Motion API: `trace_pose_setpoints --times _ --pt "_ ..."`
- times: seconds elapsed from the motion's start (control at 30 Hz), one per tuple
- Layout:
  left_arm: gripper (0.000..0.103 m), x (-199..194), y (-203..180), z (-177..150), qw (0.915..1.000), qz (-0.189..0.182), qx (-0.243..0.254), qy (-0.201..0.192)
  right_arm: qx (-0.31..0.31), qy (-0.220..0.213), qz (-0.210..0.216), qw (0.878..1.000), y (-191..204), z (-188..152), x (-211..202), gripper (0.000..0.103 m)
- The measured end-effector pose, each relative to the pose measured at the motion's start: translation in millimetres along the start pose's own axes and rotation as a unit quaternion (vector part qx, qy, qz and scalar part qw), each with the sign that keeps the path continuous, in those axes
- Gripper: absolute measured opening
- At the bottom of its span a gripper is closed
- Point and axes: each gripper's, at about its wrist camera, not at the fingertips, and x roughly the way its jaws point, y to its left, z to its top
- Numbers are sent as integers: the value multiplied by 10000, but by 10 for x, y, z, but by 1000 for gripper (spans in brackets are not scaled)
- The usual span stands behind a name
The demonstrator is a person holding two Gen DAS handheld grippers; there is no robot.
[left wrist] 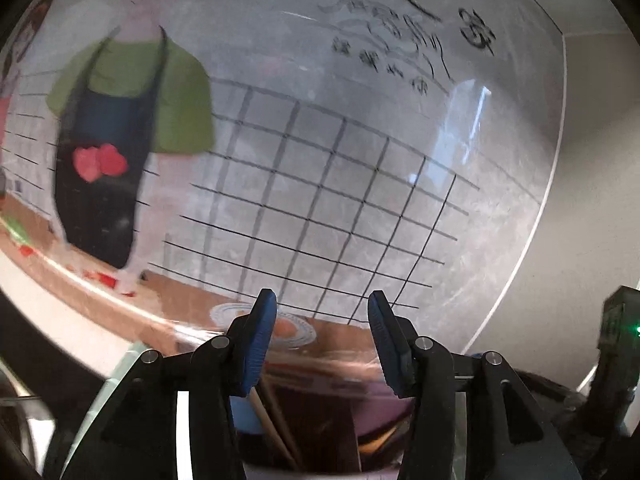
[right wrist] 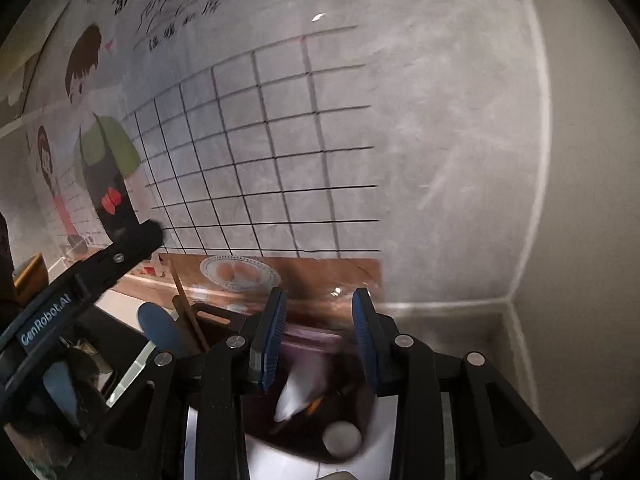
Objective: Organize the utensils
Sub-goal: 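Lower both utensils into the caddy and open both grippers, then grasp the metal spatula by its blade with the right gripper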
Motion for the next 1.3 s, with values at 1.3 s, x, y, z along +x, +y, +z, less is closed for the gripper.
trace_pose_setpoints --times 1.3 --pt "73 -1747 846 -1466 9578 772 -45 2768 515 2797 -1137 9519 434 -1811 -224 41"
